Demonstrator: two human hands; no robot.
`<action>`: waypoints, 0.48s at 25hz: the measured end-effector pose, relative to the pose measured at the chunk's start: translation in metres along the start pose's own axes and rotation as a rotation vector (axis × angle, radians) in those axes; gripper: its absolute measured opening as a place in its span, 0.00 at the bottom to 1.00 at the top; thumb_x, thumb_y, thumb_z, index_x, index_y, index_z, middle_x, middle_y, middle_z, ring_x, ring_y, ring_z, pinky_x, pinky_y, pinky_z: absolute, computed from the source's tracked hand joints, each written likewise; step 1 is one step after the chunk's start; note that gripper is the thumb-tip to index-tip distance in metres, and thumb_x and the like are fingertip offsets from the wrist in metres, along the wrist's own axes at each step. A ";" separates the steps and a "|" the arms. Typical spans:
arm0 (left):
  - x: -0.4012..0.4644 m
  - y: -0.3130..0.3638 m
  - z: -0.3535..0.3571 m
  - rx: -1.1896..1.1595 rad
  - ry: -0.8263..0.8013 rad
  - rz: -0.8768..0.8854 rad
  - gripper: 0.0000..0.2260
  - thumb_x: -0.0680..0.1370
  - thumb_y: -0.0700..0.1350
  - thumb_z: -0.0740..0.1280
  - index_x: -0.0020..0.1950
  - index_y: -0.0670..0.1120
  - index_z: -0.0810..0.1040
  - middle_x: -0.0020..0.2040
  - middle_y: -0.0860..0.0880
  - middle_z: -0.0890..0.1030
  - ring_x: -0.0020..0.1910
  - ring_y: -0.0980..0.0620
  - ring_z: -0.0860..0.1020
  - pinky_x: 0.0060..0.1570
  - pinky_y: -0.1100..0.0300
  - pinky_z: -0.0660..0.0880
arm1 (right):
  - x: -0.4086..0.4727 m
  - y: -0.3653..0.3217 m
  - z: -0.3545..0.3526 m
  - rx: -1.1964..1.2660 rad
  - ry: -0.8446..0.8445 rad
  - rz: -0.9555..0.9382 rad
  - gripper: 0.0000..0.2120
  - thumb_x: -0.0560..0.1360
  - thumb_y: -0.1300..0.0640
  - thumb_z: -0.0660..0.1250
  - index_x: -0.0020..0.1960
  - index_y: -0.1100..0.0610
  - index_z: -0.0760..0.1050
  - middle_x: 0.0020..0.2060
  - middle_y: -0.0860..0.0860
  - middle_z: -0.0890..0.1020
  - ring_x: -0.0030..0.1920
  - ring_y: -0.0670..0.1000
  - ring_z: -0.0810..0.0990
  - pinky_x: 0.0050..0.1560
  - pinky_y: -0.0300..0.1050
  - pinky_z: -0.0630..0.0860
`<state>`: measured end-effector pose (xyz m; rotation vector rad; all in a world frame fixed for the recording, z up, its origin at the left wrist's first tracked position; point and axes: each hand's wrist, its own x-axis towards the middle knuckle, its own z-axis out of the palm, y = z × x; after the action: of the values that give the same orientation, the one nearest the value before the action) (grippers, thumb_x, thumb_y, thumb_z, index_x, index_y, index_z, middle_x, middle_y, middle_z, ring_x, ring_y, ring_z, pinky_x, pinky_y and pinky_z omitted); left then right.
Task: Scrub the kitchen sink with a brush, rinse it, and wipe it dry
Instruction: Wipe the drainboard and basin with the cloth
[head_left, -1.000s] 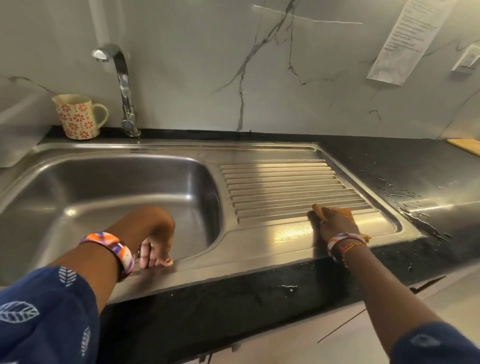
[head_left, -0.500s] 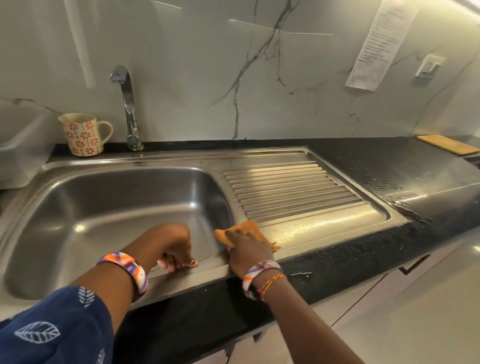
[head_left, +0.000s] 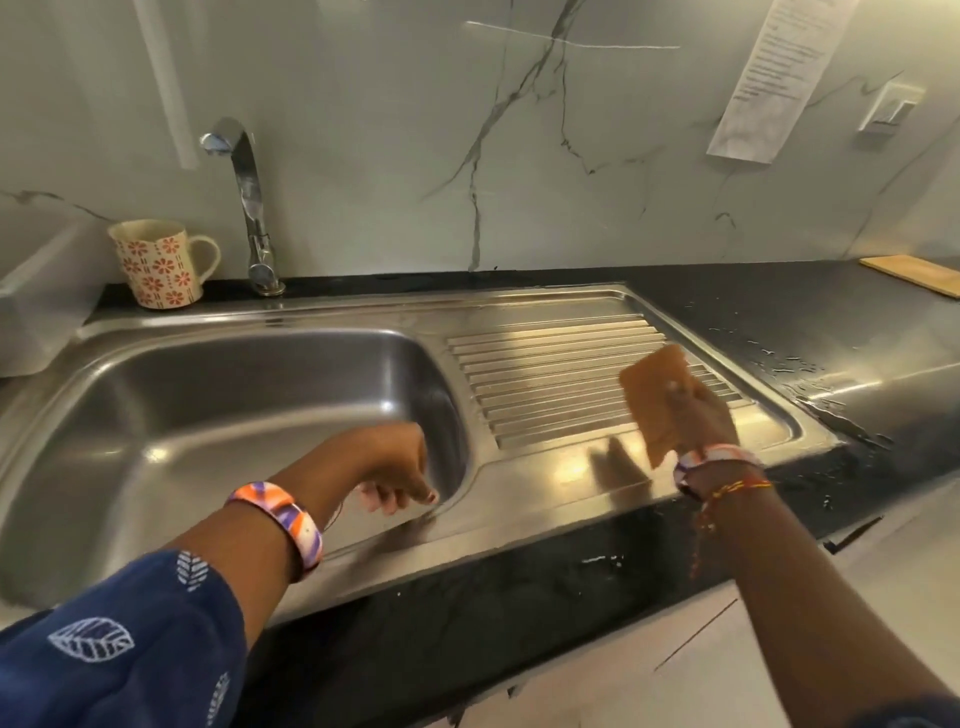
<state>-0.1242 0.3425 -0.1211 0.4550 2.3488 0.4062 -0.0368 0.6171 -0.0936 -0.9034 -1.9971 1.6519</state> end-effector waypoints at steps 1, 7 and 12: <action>0.010 0.010 0.000 -0.013 0.047 0.033 0.21 0.76 0.47 0.69 0.64 0.39 0.72 0.54 0.43 0.81 0.44 0.50 0.81 0.42 0.60 0.79 | 0.024 0.006 -0.005 -0.037 0.069 -0.062 0.15 0.78 0.64 0.58 0.62 0.68 0.71 0.38 0.55 0.75 0.38 0.55 0.78 0.35 0.40 0.73; 0.054 0.054 0.012 0.156 0.157 0.008 0.23 0.72 0.52 0.72 0.61 0.41 0.75 0.57 0.44 0.80 0.53 0.46 0.80 0.55 0.56 0.77 | 0.131 0.034 -0.017 -0.698 0.029 -0.055 0.22 0.75 0.42 0.54 0.63 0.52 0.73 0.60 0.62 0.77 0.60 0.63 0.74 0.62 0.56 0.70; 0.060 0.055 0.001 0.098 0.075 -0.066 0.18 0.71 0.51 0.74 0.30 0.43 0.72 0.29 0.51 0.81 0.31 0.56 0.80 0.32 0.70 0.71 | 0.097 0.041 0.056 -1.084 -0.253 -0.285 0.26 0.76 0.43 0.44 0.70 0.45 0.66 0.68 0.56 0.68 0.68 0.63 0.65 0.68 0.58 0.65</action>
<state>-0.1537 0.4173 -0.1344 0.4131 2.4574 0.2829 -0.1339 0.6481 -0.1561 -0.6471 -3.0536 0.4468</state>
